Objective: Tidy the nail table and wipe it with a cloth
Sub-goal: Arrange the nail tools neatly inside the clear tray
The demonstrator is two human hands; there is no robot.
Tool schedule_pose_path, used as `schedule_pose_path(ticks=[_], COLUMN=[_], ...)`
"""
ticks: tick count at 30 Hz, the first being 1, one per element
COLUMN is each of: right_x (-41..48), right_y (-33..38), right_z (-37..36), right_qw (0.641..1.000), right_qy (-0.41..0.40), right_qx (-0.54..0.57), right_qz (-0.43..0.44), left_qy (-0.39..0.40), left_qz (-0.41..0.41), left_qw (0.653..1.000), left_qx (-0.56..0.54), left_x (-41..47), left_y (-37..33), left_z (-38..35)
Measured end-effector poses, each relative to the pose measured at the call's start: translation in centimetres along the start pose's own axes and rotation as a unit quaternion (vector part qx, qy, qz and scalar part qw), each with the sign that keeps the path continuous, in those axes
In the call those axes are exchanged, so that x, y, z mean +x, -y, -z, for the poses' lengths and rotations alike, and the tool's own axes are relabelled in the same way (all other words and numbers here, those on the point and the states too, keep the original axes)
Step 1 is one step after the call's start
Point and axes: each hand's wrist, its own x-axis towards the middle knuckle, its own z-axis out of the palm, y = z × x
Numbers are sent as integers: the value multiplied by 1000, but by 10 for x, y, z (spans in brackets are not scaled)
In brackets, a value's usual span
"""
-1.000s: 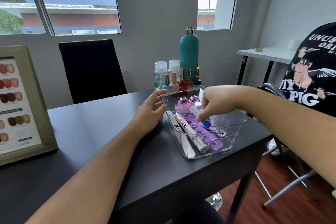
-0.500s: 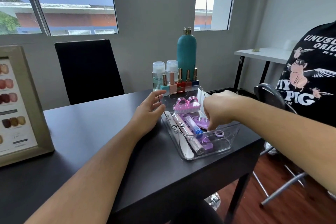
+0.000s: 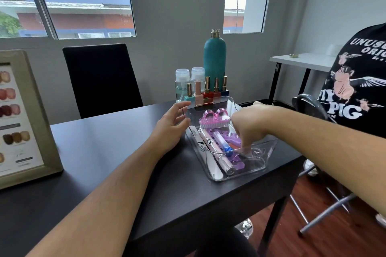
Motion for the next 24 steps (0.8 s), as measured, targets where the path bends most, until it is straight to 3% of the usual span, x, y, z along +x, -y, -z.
schedule_pose_path(ticks=[5,12,16,24], right_x=[-5,5,8,12], right_y=[-7,-5,6,6], right_z=[6,12,7,5], right_qw=[995,989,993,996], right_qy=[91,27,66,-27], right_qx=[25,128,68,50], right_qz=[15,71,70,61], left_qy=[1,4,0,3], left_qz=[3,9,4,7], left_qw=[1000,1000,1000,1000], left_qx=[4,-13,-10,-17], left_x=[0,-2,-3,-1], left_y=[-1,-4,-4,-1], left_z=[-1,-1,-1,0])
